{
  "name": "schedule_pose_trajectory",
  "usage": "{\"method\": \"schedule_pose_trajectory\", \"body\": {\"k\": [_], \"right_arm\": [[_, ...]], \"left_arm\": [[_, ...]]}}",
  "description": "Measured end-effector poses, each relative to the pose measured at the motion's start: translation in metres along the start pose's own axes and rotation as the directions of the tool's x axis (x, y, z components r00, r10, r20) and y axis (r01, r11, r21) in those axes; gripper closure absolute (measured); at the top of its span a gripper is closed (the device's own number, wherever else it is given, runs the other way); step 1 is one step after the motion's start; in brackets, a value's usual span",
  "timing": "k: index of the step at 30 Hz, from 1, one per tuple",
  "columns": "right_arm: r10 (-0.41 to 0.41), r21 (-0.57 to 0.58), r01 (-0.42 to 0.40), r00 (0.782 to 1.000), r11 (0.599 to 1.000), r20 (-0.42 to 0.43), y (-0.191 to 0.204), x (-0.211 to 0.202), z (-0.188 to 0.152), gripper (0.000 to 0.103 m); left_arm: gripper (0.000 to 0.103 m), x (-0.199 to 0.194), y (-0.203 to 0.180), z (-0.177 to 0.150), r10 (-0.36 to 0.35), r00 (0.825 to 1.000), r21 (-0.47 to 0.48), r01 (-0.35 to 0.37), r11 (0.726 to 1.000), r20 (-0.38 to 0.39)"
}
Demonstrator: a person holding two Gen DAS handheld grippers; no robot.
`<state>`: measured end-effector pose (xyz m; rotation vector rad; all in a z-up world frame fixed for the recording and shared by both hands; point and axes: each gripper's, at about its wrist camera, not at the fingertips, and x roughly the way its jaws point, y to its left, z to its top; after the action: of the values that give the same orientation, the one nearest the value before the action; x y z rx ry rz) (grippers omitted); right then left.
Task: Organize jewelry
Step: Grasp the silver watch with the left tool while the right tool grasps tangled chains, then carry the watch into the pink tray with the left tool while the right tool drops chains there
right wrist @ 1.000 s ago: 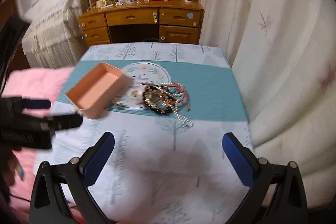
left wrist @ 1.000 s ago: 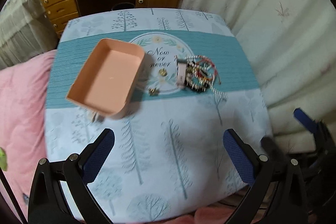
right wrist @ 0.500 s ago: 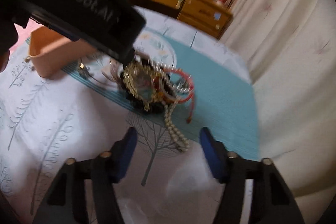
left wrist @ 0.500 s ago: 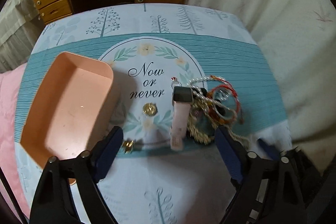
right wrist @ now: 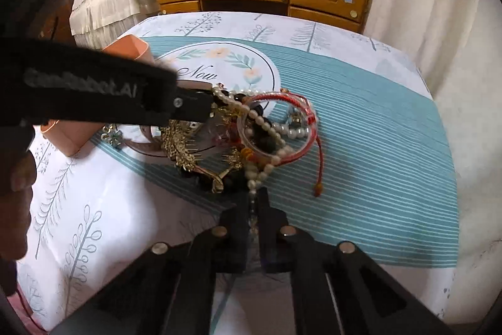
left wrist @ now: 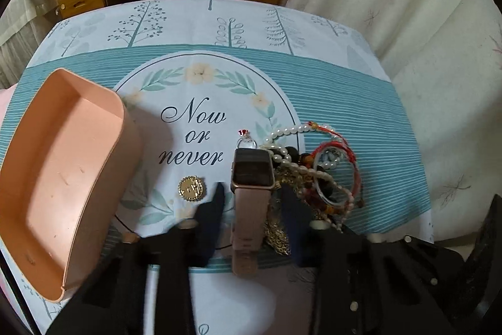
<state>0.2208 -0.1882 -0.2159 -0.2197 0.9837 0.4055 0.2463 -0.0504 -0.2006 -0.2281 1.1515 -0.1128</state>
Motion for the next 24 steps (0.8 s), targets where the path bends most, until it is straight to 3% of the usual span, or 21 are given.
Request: {"method": "schedule_pose_trajectory", "body": {"k": [4, 13, 19, 24], "right_arm": [[0.073, 0.059, -0.072, 0.997, 0.996, -0.013, -0.007, -0.003, -0.001, 0.098], [0.278, 0.210, -0.283, 0.959, 0.936, 0.056, -0.004, -0.033, -0.001, 0.098], [0.325, 0.218, -0.357, 0.930, 0.908, 0.171, 0.008, -0.065, 0.012, 0.098], [0.325, 0.225, -0.372, 0.920, 0.900, 0.220, 0.014, -0.082, 0.026, 0.098]], "left_arm": [[0.088, -0.006, -0.004, -0.001, 0.014, 0.999, 0.020, -0.014, 1.000, 0.031], [0.089, -0.035, -0.002, 0.002, -0.023, 0.997, 0.032, 0.020, 0.999, 0.074], [0.090, -0.063, 0.009, 0.000, -0.064, 0.993, 0.050, 0.059, 0.997, 0.100], [0.091, -0.098, 0.016, 0.001, -0.082, 0.981, 0.093, 0.066, 0.994, 0.177]]}}
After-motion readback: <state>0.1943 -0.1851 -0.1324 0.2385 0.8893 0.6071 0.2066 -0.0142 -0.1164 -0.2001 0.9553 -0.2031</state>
